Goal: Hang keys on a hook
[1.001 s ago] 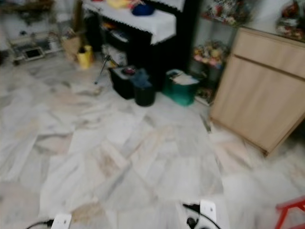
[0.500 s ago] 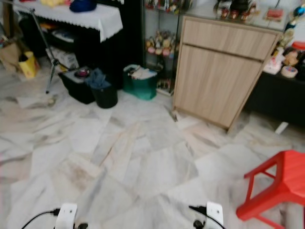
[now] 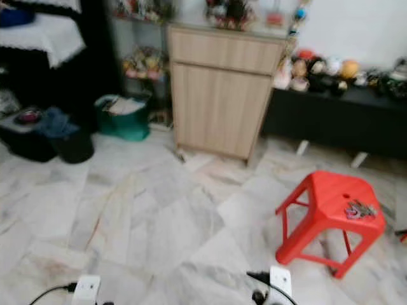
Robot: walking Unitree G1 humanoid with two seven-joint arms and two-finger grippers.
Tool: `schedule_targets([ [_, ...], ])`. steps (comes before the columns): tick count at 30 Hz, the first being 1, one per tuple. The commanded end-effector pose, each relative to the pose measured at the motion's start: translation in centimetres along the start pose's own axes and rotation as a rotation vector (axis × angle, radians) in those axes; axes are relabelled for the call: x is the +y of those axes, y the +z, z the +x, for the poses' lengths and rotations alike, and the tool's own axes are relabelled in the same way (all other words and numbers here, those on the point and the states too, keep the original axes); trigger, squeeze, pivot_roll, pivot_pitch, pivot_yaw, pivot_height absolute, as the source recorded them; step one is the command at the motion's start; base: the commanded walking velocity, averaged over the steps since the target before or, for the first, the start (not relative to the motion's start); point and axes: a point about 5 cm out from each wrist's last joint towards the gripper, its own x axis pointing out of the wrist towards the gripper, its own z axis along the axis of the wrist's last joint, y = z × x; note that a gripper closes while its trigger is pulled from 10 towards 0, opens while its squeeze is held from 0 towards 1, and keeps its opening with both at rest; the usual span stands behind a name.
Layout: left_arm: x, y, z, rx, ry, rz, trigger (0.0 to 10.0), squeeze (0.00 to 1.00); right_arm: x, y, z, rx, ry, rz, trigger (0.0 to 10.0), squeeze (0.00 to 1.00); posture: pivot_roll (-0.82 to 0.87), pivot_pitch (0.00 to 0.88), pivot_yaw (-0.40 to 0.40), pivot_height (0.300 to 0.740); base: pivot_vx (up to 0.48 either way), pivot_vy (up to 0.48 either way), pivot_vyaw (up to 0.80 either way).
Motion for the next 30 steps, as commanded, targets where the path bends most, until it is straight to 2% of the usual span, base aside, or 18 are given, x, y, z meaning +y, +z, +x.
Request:
schedule_targets([
  [1,-0.53,0.2,0.09,-0.001,-0.009,0.006,10.0,0.0,-0.8,0.35,-0.11,-0.012,-0.025,0.006,10.0,0.0,0.08,0.0,-0.007,0.74,0.0,-0.266,-0.73],
  [7,-0.51,0.26,0.1,-0.004,-0.005,0.007,10.0,0.0,-0.81,0.55,-0.11,-0.034,-0.032,0.035,10.0,0.0,0.09,0.0,-0.012,0.74,0.0,-0.317,0.0],
  [30,-0.66,0.04,0.06,0.001,-0.012,0.009,10.0,0.0,-0.79,0.65,-0.1,-0.037,-0.031,0.031,10.0,0.0,0.08,0.0,-0.01,0.74,0.0,-0.35,0.0],
])
